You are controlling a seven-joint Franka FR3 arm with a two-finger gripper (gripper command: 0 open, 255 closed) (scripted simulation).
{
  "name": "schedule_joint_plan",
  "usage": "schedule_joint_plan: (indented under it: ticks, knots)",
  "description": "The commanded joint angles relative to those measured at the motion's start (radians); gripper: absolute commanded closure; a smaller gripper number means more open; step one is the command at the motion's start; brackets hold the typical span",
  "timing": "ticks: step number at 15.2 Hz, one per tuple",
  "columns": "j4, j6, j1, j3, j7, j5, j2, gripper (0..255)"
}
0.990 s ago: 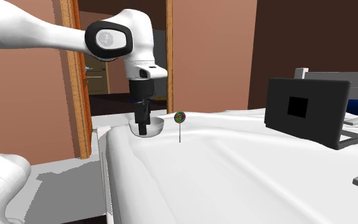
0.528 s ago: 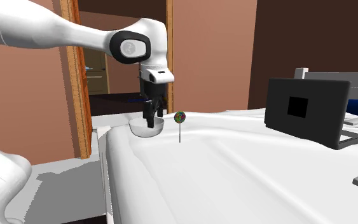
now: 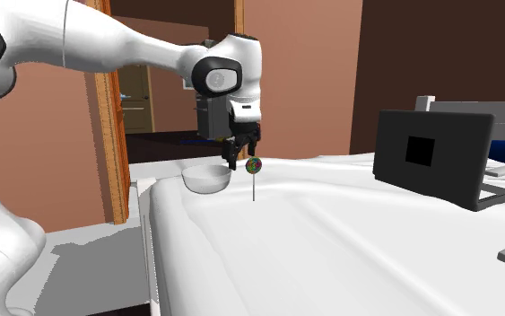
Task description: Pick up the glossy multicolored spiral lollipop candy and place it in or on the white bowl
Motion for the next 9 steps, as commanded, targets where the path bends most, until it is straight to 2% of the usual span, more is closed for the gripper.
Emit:
schedule_joint_plan:
  ticks: [1, 3, 9]
  knots:
    - [0.069, 0.031, -0.002, 0.014, 0.098, 0.01, 0.07, 0]
    - [0.111, 0.054, -0.002, 0.019, 0.158, 0.015, 0.115, 0]
    - [0.065, 0.13, 0.013, 0.035, 0.16, 0.012, 0.14, 0]
